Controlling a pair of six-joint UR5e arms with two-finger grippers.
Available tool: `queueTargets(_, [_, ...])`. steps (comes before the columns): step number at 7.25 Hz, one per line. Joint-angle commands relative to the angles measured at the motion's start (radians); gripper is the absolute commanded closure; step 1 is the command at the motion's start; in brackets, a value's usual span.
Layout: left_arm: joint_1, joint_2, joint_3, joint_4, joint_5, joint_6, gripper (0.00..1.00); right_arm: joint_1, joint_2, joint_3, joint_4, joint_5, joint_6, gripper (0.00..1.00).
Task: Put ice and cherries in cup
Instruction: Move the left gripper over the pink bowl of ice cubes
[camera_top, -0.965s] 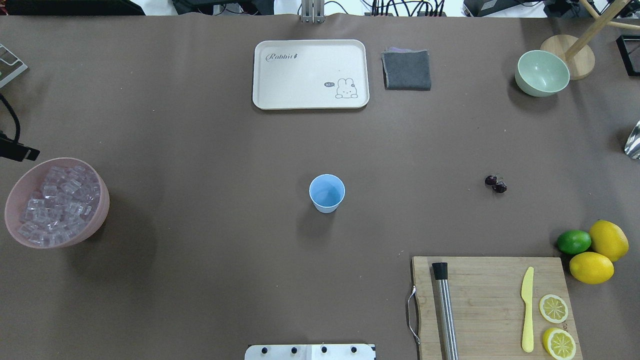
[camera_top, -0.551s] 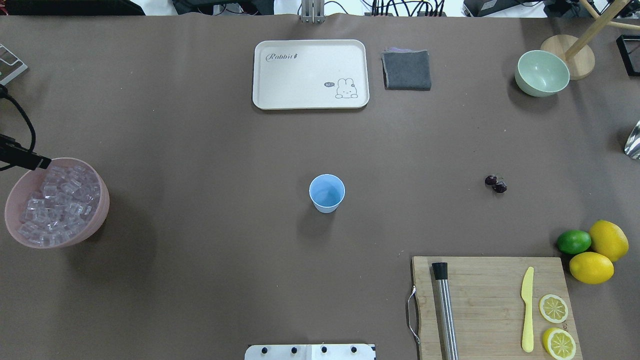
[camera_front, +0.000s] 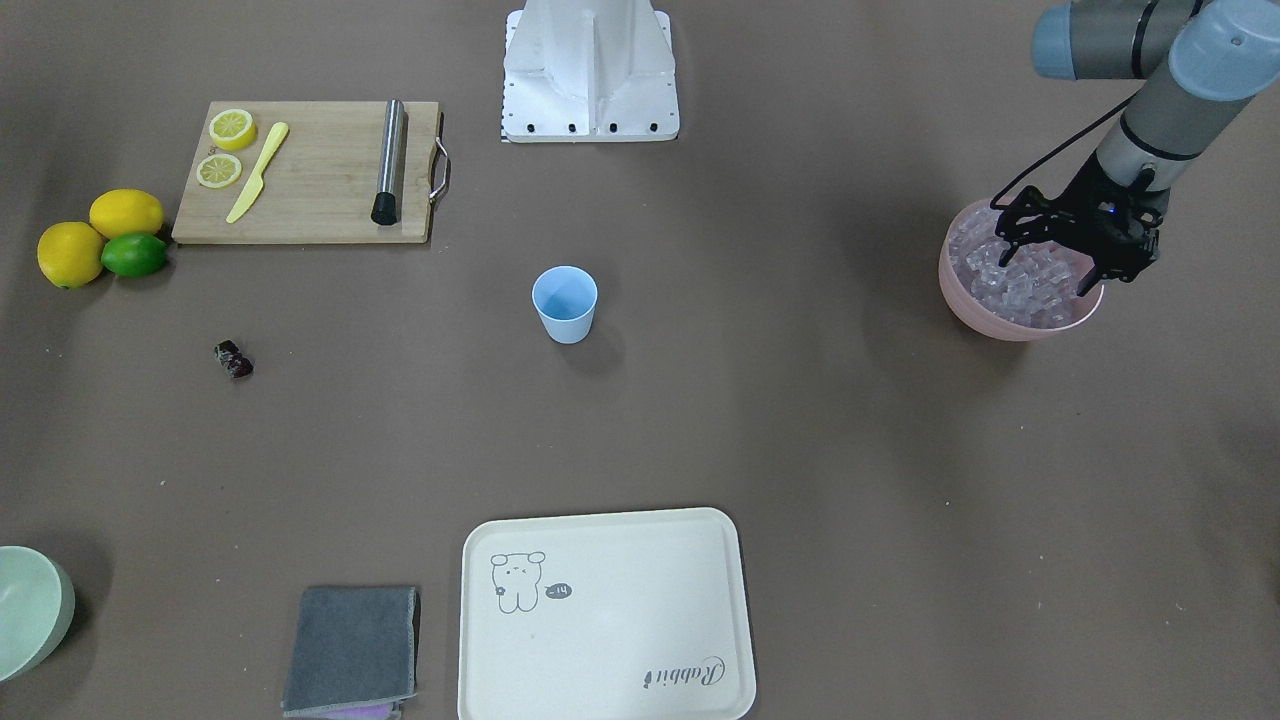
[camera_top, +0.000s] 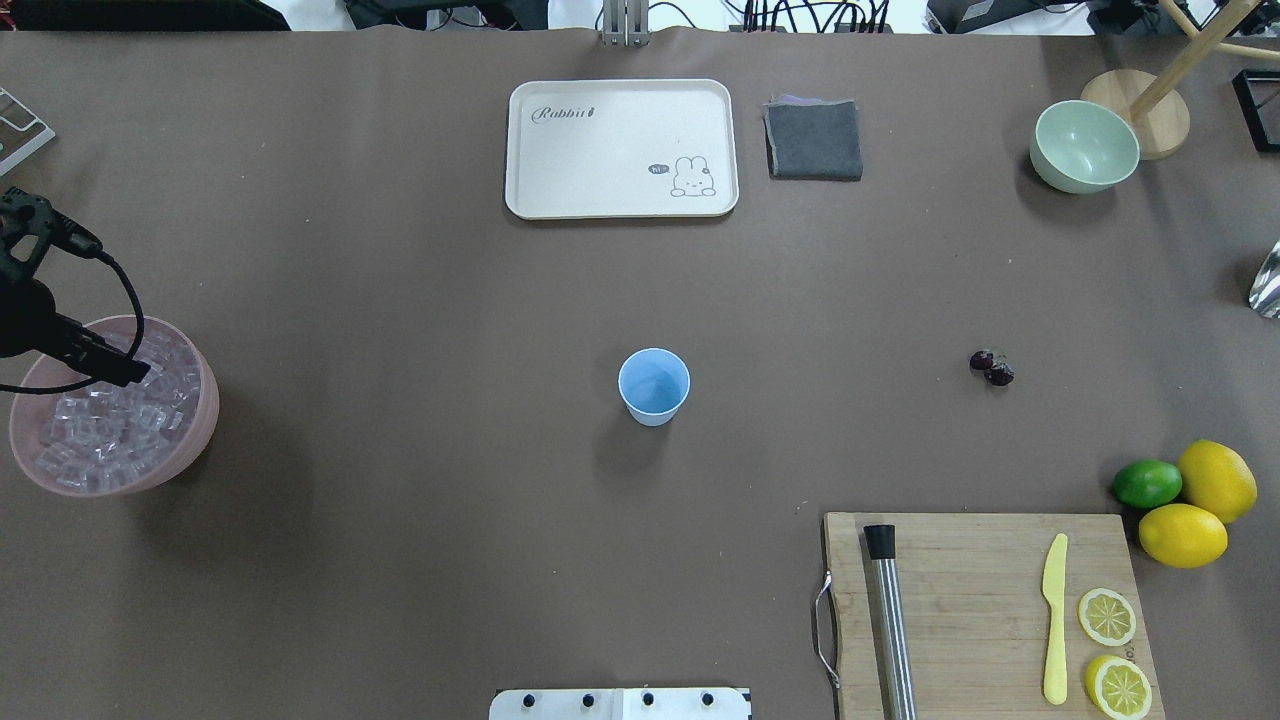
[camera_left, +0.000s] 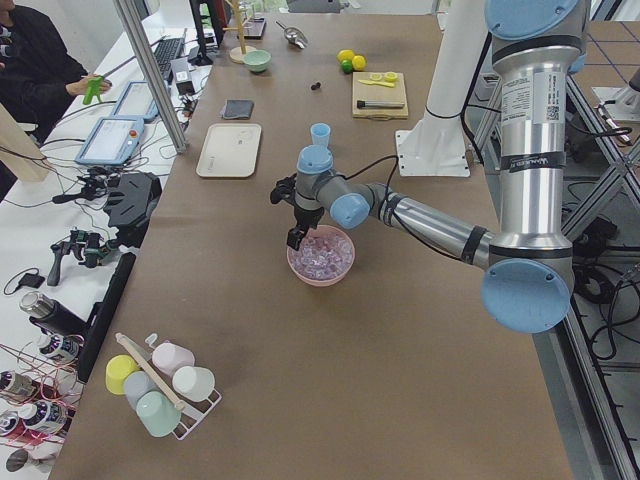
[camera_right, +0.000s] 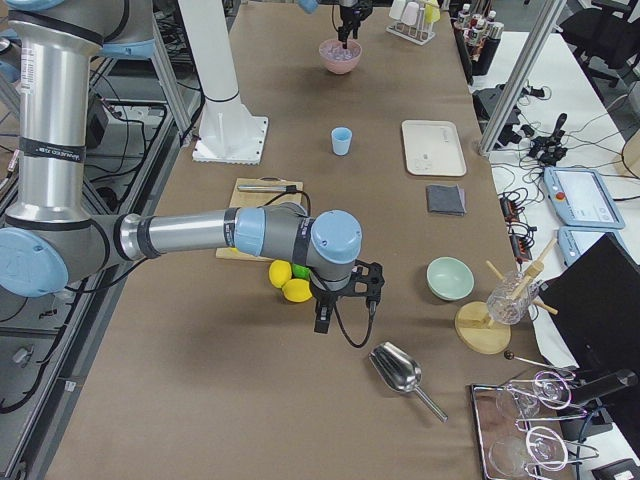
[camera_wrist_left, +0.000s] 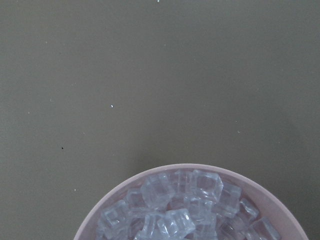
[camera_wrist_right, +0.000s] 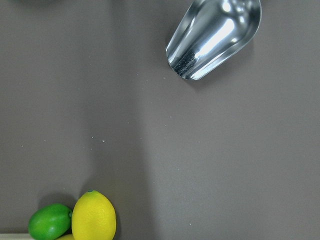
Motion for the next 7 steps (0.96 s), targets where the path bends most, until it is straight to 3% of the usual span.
queueTargets(1, [0.018,-0.008,0.028,-0.002,-0.001,-0.002,0.02,0.0,0.0,-0.002,-0.001,0.0,0.0,0.0])
queueTargets(7, [0.07,-0.022,0.04,-0.003,0.025,-0.105,0.02,0.0,0.002,0.005,-0.001,0.0,0.003,0.0])
